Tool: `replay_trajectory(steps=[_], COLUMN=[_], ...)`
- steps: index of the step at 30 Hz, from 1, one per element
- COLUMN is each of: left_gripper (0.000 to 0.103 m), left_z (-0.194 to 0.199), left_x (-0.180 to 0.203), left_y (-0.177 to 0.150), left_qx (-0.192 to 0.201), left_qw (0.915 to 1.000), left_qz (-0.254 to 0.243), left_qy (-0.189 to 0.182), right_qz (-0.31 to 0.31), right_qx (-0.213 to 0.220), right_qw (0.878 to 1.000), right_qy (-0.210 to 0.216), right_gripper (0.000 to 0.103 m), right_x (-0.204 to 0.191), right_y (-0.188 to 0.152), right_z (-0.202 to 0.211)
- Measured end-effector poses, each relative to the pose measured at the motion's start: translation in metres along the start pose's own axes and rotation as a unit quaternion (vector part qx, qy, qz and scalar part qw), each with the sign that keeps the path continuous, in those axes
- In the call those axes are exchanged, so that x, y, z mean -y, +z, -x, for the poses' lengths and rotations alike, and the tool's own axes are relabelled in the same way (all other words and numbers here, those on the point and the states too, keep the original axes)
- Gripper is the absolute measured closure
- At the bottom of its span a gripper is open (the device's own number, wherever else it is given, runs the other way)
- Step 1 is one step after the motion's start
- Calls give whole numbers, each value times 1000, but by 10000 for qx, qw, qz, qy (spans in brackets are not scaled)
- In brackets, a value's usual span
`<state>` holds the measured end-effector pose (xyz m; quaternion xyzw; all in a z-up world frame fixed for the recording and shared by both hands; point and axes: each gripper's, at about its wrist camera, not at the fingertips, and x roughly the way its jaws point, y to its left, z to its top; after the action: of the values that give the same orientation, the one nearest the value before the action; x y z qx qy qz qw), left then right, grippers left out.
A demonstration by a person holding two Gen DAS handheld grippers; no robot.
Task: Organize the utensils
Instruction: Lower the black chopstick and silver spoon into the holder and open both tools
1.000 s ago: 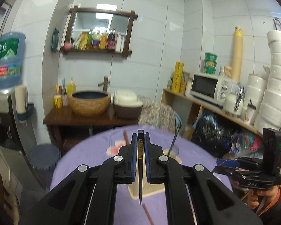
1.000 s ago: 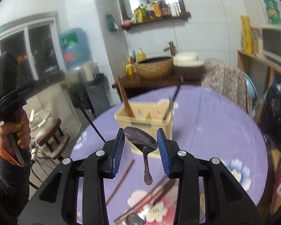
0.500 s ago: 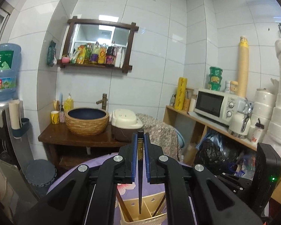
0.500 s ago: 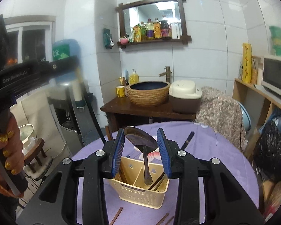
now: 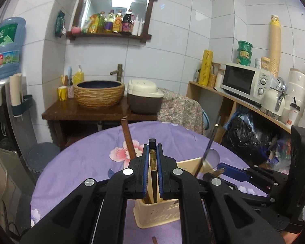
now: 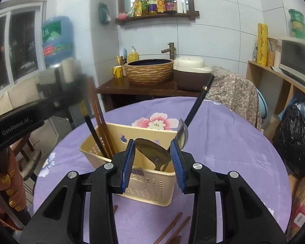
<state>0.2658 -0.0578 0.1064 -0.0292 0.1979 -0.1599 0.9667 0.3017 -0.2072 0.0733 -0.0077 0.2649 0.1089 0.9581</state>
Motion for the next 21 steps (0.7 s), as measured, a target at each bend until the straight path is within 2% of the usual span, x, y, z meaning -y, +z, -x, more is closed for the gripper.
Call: replay_trajectory(steps=[5, 6, 7, 8, 9, 12, 13, 14, 16, 19, 21], left_gripper=[94, 90, 77, 68, 54, 47, 41, 39, 30, 25, 24], left_z=[2, 2, 3, 6, 8, 20, 24, 28, 36, 47, 49], left_x=[2, 3, 3, 2, 1, 0, 1, 0, -1, -2, 0], left_y=[2, 2, 2, 2, 1, -6, -10, -14, -24, -49, -64], left_qx=[-34, -60, -71, -56, -14, 56, 34, 18, -31, -238, -433], left_qw=[9999, 9999, 9999, 9999, 10000, 9999, 9999, 9999, 9999, 9995, 9986], left_qz=[-127, -135, -130, -108, -90, -115, -122, -112, -72, -120, -210], left_qy=[27, 32, 28, 20, 33, 29, 31, 51, 129, 176, 205], right_qz=[-23, -45, -55, -74, -90, -132, -156, -184, -199, -195, -273], right_qx=[38, 88, 146, 262, 333, 420, 406, 367, 278, 31, -208], right_qw=[9999, 9999, 9998, 9995, 9993, 9989, 9989, 9989, 9984, 9971, 9942], right_qy=[-111, -136, -155, -172, -173, -155, -165, -223, -443, -733, -1015], right_gripper=[63, 61, 54, 44, 41, 40, 38, 34, 27, 18, 16], right_x=[3, 4, 4, 5, 5, 7, 8, 9, 11, 15, 20], right_y=[-4, -5, -6, -7, -7, -11, -13, -17, -26, -38, -56], right_z=[-4, -2, 1, 8, 12, 26, 31, 36, 47, 57, 64])
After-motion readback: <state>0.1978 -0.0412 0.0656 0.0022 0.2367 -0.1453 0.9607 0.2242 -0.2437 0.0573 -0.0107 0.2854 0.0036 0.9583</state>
